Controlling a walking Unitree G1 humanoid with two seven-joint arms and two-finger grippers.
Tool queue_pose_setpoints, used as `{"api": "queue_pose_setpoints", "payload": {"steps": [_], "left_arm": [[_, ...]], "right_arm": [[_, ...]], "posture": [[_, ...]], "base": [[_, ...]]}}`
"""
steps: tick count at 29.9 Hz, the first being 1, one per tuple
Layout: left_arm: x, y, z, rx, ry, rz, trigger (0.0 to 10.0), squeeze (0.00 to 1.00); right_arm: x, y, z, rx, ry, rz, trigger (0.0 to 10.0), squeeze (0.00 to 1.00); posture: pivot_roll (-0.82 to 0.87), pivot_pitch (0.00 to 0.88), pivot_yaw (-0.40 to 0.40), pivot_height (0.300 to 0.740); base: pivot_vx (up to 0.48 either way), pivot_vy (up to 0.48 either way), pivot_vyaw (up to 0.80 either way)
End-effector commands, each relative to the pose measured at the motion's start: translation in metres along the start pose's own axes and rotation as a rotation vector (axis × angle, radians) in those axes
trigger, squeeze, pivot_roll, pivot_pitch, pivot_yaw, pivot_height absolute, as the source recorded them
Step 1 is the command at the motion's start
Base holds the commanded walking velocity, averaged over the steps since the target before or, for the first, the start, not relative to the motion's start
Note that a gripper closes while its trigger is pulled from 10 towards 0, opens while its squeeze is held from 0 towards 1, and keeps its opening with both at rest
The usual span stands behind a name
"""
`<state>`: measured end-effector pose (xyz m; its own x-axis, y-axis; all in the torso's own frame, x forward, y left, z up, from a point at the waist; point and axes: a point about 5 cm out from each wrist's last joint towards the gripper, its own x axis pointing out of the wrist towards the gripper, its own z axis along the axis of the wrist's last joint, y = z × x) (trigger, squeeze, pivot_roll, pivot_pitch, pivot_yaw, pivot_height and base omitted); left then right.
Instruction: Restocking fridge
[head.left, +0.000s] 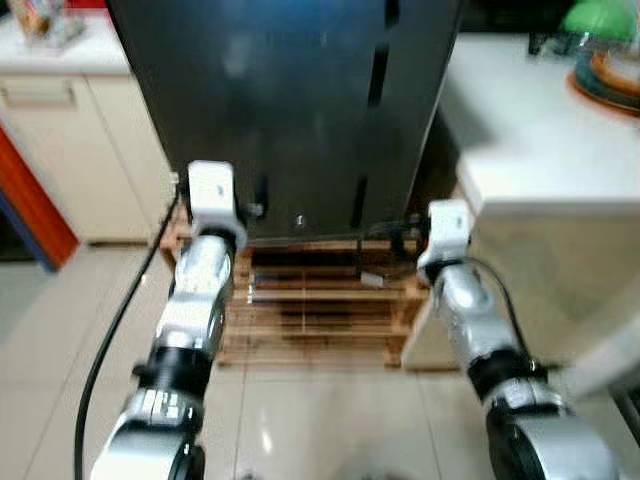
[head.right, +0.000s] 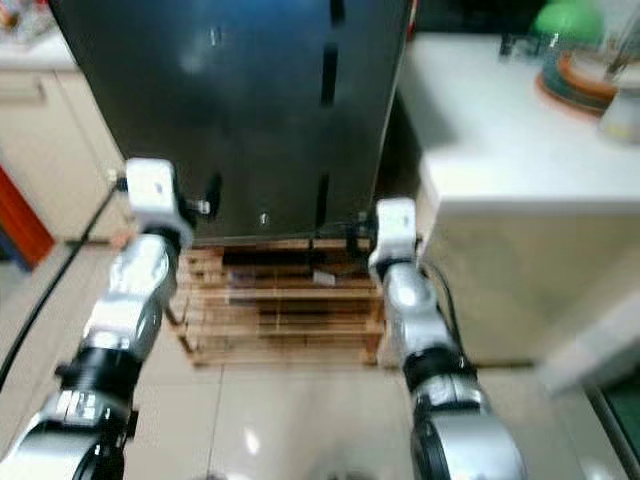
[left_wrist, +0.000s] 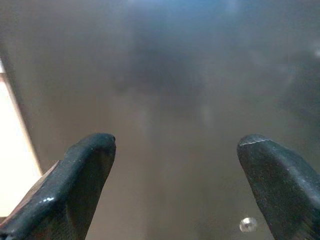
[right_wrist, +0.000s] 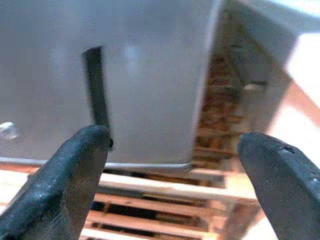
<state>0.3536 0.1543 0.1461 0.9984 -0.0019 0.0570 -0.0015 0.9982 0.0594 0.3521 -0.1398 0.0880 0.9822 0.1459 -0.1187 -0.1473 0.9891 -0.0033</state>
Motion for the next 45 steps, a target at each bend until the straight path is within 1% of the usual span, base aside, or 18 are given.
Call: {"api": "queue_pose_setpoints", "payload": {"steps": [1, 3, 7, 8, 10, 14, 18, 20, 22, 23, 24, 28, 30, 34, 39, 45], "left_arm": [[0.006, 0.015, 0.011, 0.006, -0.033, 0.032, 10.0, 0.00], [0.008, 0.019, 0.011, 0.008, -0.029, 0.034, 10.0, 0.00], [0.009, 0.021, 0.011, 0.018, -0.027, 0.048, 10.0, 0.00], [0.011, 0.023, 0.010, 0.047, -0.010, 0.077, 10.0, 0.00], [0.012, 0.025, 0.009, 0.055, -0.004, 0.099, 10.0, 0.00], [0.012, 0.026, 0.005, 0.032, 0.015, 0.107, 10.0, 0.00], [0.014, 0.032, 0.003, 0.012, 0.031, 0.112, 10.0, 0.00], [0.014, 0.033, 0.003, 0.006, 0.030, 0.107, 10.0, 0.00], [0.014, 0.033, 0.007, 0.001, 0.005, 0.109, 10.0, 0.00], [0.013, 0.031, 0.009, 0.046, -0.015, 0.116, 10.0, 0.00], [0.013, 0.031, 0.009, 0.050, -0.011, 0.116, 10.0, 0.00], [0.009, 0.023, 0.007, -0.010, -0.016, 0.081, 10.0, 0.00], [0.005, 0.018, 0.004, -0.042, -0.015, 0.050, 10.0, 0.00], [0.000, 0.015, 0.000, -0.054, -0.004, 0.036, 10.0, 0.00], [-0.008, 0.010, -0.004, -0.092, 0.009, 0.015, 10.0, 0.00], [-0.018, 0.002, -0.002, -0.132, -0.002, -0.026, 10.0, 0.00]], "right_arm": [[0.003, 0.013, 0.005, 0.005, -0.025, 0.037, 10.0, 0.27], [0.002, 0.014, 0.005, 0.001, -0.033, 0.046, 10.0, 0.28], [0.002, 0.013, 0.006, 0.002, -0.037, 0.044, 10.0, 0.28], [0.001, 0.010, 0.006, 0.007, -0.043, 0.038, 10.0, 0.28], [0.000, 0.008, 0.007, 0.009, -0.047, 0.034, 10.0, 0.28], [-0.002, 0.007, 0.007, 0.009, -0.055, 0.032, 10.0, 0.28], [-0.003, 0.007, 0.007, 0.009, -0.061, 0.033, 10.0, 0.28], [-0.004, 0.008, 0.007, 0.008, -0.063, 0.035, 10.0, 0.28], [-0.004, 0.008, 0.008, 0.006, -0.068, 0.037, 10.0, 0.27], [-0.005, 0.009, 0.009, 0.003, -0.073, 0.039, 10.0, 0.28], [-0.005, 0.009, 0.009, 0.004, -0.074, 0.039, 10.0, 0.28], [-0.006, 0.008, 0.011, 0.004, -0.090, 0.034, 10.0, 0.28], [-0.008, 0.009, 0.013, -0.026, -0.106, 0.040, 10.0, 0.29], [-0.012, 0.007, 0.013, -0.020, -0.117, 0.041, 10.0, 0.29], [-0.016, -0.007, 0.006, 0.000, -0.092, -0.010, 10.0, 0.29], [-0.018, -0.010, 0.005, 0.007, -0.085, -0.021, 10.0, 0.29]], "posture": [[-0.01, 0.000, -0.005, 0.740], [-0.01, 0.000, -0.005, 0.740], [-0.02, 0.000, -0.004, 0.740], [-0.02, 0.000, -0.005, 0.740], [-0.02, 0.000, -0.003, 0.740], [-0.03, 0.000, -0.002, 0.740], [-0.03, 0.000, -0.002, 0.740], [-0.03, 0.000, -0.001, 0.740], [-0.03, 0.000, 0.002, 0.740], [-0.03, 0.000, 0.002, 0.740], [-0.03, 0.000, 0.002, 0.740], [-0.04, 0.000, 0.000, 0.740], [-0.03, 0.000, -0.003, 0.740], [-0.03, 0.000, -0.006, 0.740], [-0.03, 0.000, -0.006, 0.740], [-0.03, 0.000, -0.003, 0.740]], "base": [[0.375, 0.296, 0.00], [0.386, 0.285, 0.00], [0.386, 0.283, 0.00], [0.000, 0.000, 0.00], [0.000, 0.000, 0.00], [0.000, 0.000, 0.00], [0.126, 0.000, 0.00], [0.323, 0.000, 0.00], [0.397, 0.000, 0.00], [0.000, 0.000, 0.00], [0.000, 0.000, 0.00], [0.000, 0.000, 0.00], [0.000, 0.322, -0.53], [0.000, 0.441, -0.70], [0.000, 0.480, -0.76], [0.000, 0.464, -0.76]]}}
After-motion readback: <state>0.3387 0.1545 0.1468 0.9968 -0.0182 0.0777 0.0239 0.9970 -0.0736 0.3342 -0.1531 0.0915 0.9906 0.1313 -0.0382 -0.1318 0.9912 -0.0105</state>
